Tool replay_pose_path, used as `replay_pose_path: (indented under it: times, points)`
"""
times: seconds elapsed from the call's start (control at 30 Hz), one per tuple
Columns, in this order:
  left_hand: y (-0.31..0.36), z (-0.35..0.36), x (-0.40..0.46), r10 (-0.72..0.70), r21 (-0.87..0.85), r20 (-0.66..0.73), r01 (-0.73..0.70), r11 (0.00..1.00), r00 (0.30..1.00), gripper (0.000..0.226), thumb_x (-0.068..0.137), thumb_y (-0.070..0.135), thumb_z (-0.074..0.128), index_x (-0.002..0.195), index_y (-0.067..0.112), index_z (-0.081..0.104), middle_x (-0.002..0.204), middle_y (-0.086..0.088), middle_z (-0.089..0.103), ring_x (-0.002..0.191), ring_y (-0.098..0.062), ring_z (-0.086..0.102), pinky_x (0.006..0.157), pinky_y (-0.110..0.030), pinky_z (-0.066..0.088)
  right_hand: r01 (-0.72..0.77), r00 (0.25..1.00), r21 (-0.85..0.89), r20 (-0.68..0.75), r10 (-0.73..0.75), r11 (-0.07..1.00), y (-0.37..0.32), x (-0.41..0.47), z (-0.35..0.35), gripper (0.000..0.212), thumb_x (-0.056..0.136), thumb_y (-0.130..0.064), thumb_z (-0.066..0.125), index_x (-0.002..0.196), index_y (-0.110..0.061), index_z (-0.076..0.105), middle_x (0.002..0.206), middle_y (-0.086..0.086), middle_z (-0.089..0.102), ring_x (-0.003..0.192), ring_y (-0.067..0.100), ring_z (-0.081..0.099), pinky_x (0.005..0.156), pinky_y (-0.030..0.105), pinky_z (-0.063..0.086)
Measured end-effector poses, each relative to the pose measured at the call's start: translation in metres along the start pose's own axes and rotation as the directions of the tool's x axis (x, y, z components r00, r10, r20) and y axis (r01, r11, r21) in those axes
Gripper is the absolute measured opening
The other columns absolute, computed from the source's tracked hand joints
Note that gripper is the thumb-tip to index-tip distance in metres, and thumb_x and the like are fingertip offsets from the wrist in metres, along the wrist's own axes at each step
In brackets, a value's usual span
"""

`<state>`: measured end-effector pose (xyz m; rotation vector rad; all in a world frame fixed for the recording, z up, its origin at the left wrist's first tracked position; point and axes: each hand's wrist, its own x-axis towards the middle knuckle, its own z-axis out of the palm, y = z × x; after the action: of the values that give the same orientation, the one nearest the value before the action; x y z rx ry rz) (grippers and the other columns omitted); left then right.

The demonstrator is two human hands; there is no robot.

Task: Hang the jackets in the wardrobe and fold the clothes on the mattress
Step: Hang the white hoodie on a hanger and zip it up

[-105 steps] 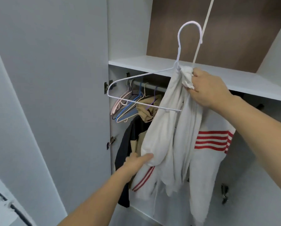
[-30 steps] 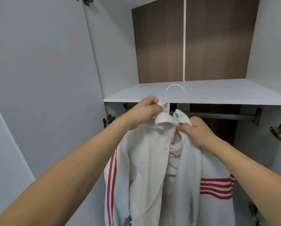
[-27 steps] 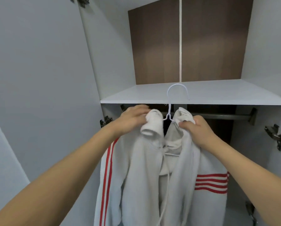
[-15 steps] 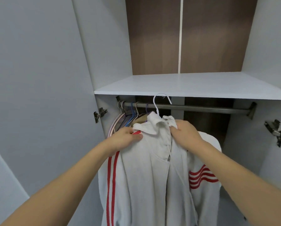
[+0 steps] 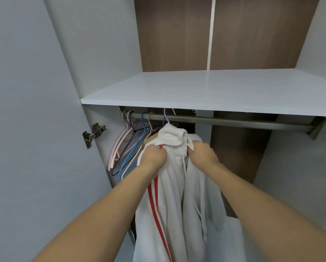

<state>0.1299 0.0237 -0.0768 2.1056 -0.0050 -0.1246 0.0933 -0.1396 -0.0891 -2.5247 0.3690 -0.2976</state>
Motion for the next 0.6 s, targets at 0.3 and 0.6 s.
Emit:
replay_pose_path:
  times: [0.3, 0.6]
  points:
    - [-0.002, 0.05, 0.09, -0.007, 0.067, 0.089, 0.001, 0.998, 0.996, 0.035, 0.101, 0.014, 0.046, 0.129, -0.002, 0.058, 0.131, -0.021, 0.06, 0.12, -0.037, 0.057, 0.098, -0.041, 0.048, -0.151, 0.976, -0.065, -0.166, 0.139, 0.986, 0.04, 0.06, 0.055, 0.015, 0.098, -0.02, 0.045, 0.099, -0.008, 0.054, 0.087, 0.01, 0.059, 0.071, 0.027, 0.052, 0.062, 0.031, 0.042]
    - [-0.069, 0.084, 0.11, 0.344, 0.314, -0.088, -0.302, 0.9, 0.935, 0.025, 0.102, 0.027, 0.043, 0.105, 0.008, 0.058, 0.113, -0.014, 0.064, 0.105, -0.033, 0.06, 0.079, -0.032, 0.042, -0.065, 0.963, 0.115, -0.252, 0.093, 0.991, 0.123, 0.096, 0.156, 0.015, 0.096, -0.02, 0.051, 0.109, -0.016, 0.046, 0.084, 0.0, 0.054, 0.066, 0.015, 0.053, 0.052, 0.027, 0.039]
